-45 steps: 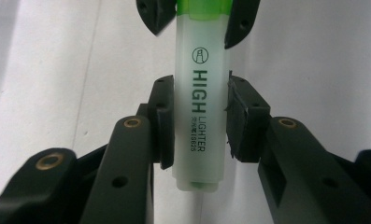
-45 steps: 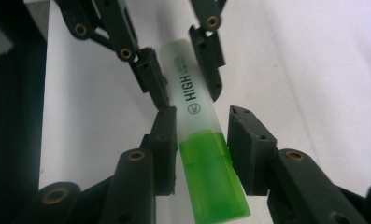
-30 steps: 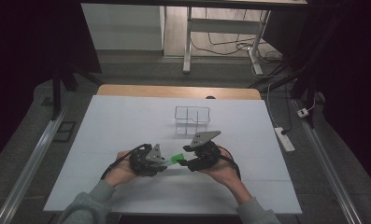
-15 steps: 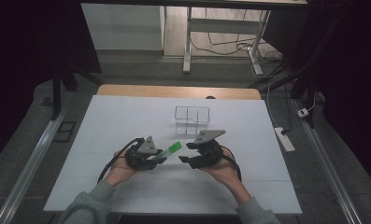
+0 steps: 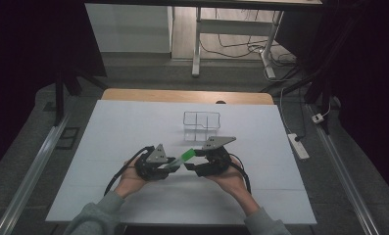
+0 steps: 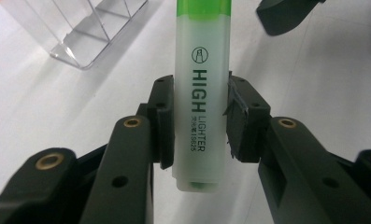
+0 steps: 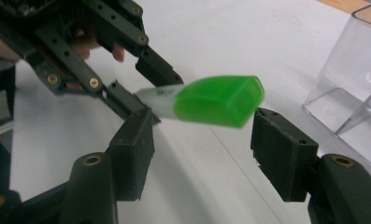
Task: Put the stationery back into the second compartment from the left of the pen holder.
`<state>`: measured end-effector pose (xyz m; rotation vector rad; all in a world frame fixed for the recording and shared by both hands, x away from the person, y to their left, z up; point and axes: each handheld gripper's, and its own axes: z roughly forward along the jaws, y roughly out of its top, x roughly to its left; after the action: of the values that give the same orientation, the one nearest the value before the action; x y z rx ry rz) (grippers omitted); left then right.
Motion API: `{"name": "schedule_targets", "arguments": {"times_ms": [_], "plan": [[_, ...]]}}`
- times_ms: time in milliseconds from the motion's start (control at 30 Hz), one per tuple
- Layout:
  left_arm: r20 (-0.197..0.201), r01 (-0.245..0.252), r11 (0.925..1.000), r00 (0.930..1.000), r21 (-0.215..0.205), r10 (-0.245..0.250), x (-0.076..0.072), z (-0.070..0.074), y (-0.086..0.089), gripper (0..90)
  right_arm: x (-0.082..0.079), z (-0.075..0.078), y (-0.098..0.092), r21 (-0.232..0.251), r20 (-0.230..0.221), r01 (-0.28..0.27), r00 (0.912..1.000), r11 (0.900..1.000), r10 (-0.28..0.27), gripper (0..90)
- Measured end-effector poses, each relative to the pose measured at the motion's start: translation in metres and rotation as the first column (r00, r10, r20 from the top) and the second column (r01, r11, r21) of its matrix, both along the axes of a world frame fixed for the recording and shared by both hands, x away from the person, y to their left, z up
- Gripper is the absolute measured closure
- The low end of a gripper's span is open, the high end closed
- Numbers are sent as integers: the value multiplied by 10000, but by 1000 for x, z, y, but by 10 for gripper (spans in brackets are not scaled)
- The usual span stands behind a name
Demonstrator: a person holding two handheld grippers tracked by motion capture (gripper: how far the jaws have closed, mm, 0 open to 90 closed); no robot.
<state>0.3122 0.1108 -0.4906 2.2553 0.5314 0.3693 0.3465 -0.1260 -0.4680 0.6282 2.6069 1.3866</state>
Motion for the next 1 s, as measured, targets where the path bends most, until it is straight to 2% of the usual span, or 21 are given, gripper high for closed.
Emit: {"name": "schedule_targets", "arguments": {"times_ms": [200, 300, 400, 500, 600, 700, 833, 1000], "plan": [[456, 54, 10000, 9989, 68, -58, -6, -1, -11, 654, 0, -3, 4, 361, -385, 180, 9991, 9992, -166, 402], [631, 45, 9997, 9980, 240, -60, -8, -2, -16, 654, 1, -4, 5, 405, -505, 377, 9981, 9985, -357, 471], [643, 46, 9993, 9979, 373, -70, -8, -4, -18, 653, 2, -4, 5, 750, -854, 355, 9959, 9966, -291, 548], [741, 11, 9990, 9972, 451, -44, -9, -5, -21, 653, 1, -3, 4, 1088, -953, 265, 9953, 9937, -161, 644], [753, -9, 9990, 9972, 439, -25, -9, -6, -23, 649, -1, -2, 5, 1267, -904, 190, 9959, 9918, -76, 686], [788, -105, 9991, 9969, 400, 73, -8, -7, -22, 633, -3, -1, 7, 1168, -700, 92, 9975, 9931, -10, 695], [763, -342, 9990, 9966, 302, 318, -7, -6, -20, 532, -4, 0, 6, 1125, -550, 88, 9985, 9936, -26, 698], [490, -524, 9986, 9974, -22, 525, -4, -3, -14, 449, -4, 4, 3, 1217, -302, 128, 9995, 9925, -92, 698]]}}
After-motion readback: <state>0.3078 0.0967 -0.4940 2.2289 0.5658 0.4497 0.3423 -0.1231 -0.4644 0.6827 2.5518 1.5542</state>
